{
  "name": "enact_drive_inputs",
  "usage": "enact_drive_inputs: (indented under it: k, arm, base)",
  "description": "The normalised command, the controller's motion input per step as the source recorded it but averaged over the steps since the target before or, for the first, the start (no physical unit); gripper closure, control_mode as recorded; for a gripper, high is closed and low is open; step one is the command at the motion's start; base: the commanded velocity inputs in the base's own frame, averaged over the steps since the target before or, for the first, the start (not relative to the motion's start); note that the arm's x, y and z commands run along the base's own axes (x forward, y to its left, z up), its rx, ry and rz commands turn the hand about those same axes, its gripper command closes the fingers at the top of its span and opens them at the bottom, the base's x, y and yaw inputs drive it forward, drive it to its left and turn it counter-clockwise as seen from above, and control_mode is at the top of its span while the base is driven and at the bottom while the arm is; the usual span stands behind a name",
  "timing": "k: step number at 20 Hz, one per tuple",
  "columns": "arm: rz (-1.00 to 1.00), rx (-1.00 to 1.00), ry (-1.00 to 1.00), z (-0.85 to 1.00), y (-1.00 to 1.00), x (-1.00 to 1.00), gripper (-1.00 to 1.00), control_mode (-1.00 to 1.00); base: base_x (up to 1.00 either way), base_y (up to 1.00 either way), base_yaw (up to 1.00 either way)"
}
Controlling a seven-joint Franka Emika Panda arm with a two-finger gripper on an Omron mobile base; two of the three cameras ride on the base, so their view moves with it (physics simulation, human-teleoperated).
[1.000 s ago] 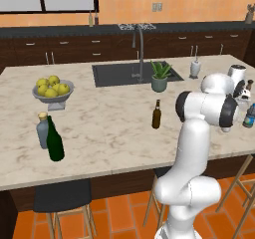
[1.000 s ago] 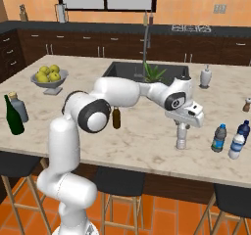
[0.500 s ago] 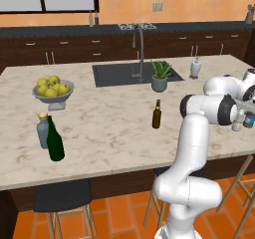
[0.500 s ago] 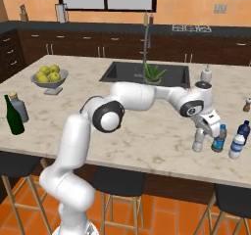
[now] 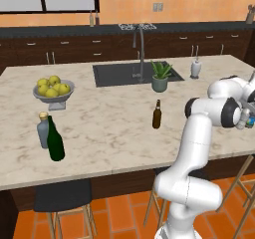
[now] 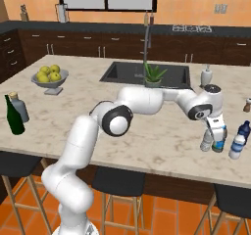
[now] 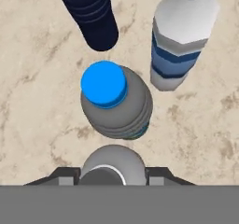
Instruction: Move the plastic bottles in the middle to the plastics group, and the glass bottles in the middle to the glass group.
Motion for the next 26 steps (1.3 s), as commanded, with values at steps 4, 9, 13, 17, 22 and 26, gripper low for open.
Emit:
enact_drive_inputs:
  k: [4, 9, 13, 17, 22, 26]
  arm:
    - [-0.37, -0.03, 0.00, -0.51, -0.01, 0.25, 1.00, -1.00]
    - [-0.27, 0.00, 0.00, -0.70, -0.03, 0.00, 1.00, -1.00]
    - [-0.16, -0.01, 0.00, -0.62, -0.18, -0.21, 1.00, -1.00]
    - [-0.06, 0.00, 0.00, -0.49, 0.00, -0.39, -1.00, -1.00]
    - [0.00, 0.00, 0.00, -0.21, 0.14, -0.31, -1.00, -1.00]
    - [0.09, 0.00, 0.00, 0.00, 0.37, -0.18, -1.00, -1.00]
  base:
    - [0.00, 0.00, 0.00]
    - [0.00, 0.00, 0.00]
    - [0.00, 0.00, 0.00]
    - [0.00, 0.00, 0.00]
    - [0.00, 0.00, 0.00]
    - [0.00, 0.00, 0.00]
